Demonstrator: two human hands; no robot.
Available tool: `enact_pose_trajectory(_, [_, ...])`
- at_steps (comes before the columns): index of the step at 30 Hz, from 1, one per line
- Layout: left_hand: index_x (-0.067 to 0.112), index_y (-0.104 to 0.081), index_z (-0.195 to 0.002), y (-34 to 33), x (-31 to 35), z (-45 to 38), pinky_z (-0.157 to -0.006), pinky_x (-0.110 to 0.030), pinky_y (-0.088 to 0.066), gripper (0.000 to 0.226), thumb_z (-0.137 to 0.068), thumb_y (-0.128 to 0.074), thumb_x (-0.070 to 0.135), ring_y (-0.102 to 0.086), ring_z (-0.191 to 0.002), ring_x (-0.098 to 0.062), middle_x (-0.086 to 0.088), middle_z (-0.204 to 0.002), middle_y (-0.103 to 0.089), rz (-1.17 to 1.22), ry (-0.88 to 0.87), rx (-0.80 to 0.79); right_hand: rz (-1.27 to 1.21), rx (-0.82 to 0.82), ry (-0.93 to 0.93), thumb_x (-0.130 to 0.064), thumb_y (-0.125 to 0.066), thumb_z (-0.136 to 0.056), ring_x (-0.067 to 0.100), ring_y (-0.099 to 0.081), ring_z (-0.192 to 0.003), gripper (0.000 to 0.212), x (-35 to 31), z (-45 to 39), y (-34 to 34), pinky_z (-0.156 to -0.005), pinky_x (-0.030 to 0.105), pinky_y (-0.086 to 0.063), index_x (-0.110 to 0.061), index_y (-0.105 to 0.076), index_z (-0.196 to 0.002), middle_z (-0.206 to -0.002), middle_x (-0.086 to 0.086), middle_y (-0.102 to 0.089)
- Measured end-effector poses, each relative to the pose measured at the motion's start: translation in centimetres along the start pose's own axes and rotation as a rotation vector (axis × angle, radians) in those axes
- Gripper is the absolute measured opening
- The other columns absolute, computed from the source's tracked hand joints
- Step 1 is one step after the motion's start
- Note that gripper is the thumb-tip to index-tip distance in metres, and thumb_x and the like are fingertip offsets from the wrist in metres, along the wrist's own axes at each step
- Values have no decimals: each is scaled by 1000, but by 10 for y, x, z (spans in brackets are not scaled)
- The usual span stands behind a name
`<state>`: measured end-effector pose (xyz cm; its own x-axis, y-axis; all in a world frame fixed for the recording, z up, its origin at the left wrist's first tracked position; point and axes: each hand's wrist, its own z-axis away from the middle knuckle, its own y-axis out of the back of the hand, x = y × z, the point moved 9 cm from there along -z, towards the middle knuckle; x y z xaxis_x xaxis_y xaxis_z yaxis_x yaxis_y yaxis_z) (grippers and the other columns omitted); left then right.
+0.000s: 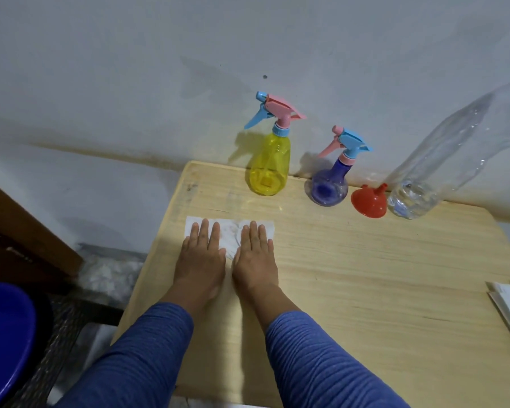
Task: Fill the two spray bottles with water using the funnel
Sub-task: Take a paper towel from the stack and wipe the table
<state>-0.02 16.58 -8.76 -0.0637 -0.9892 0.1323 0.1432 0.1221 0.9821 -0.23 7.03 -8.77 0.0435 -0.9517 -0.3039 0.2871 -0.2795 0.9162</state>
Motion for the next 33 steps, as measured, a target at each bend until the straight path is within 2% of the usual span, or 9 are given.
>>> enact_pose_trajectory(2, [6,2,-148,-4,9,8,-117,-41,-7,59,-101,-24,30,0,-145,-33,-18,-156,2,15,-6,-23,2,-5,11,-20,-18,-100,22,17,-146,56,6,9,0,-117,35,10,-6,7,-149,-159,9,15])
enact_pose_trajectory(4, [2,-15,-146,-2,24,16,-113,-46,-22,58,-98,-25,33,-17,-141,-40,-23,-153,-16,28,-29,5,12,-2,17,-21,-19,-101,22,16,-146,56,17,17,2,-118,36,10,-6,6,-149,-159,9,15])
enact_pose_trajectory(7, [0,-51,-129,-4,49,23,-86,-53,-49,60,-84,-30,34,-54,-115,-46,-26,-129,-54,27,-71,31,21,4,18,-20,-18,-101,22,17,-146,56,40,30,7,-117,35,10,-5,7,-149,-158,9,15])
enact_pose_trajectory(11, [-1,-59,-121,-12,90,29,-76,-54,-52,57,-82,-34,32,-61,-107,-42,-21,-121,-62,-18,-133,36,5,37,5,-20,-19,-101,22,16,-146,55,80,46,15,-117,34,11,-5,5,-149,-159,9,14])
enact_pose_trajectory(16, [-1,-53,-127,-21,163,39,-88,-53,-47,58,-85,-28,31,-56,-117,-37,-15,-131,-55,18,-216,64,-4,89,-35,-19,-20,-101,22,14,-147,56,147,73,31,-117,34,10,-5,4,-149,-159,9,12])
enact_pose_trajectory(20, [4,-26,-144,-24,235,47,-110,-42,-19,56,-96,-19,33,-28,-139,-31,-7,-151,-19,62,-247,64,15,115,-91,-19,-21,-101,23,14,-147,56,215,102,45,-117,34,9,-5,4,-149,-159,9,12])
enact_pose_trajectory(23, [13,6,-148,-44,284,51,-116,-37,2,53,-102,-15,29,8,-145,-21,-2,-157,10,45,-265,-84,19,132,-134,-20,-19,-101,22,13,-147,56,262,123,55,-117,34,8,-5,4,-149,-159,9,12])
enact_pose_trajectory(28, [15,6,-149,-50,336,64,-117,-38,1,52,-103,-16,26,9,-145,-20,-1,-158,10,-6,-327,-140,3,115,-232,-20,-15,-101,22,15,-146,54,318,153,62,-118,35,7,-6,6,-149,-159,8,14])
enact_pose_trajectory(33, [15,6,-149,-49,338,77,-117,-36,0,52,-103,-17,26,8,-145,-18,-1,-158,9,-23,-359,-167,-24,130,-301,-21,-14,-102,24,15,-146,55,322,173,54,-118,37,7,-4,7,-149,-159,10,14])
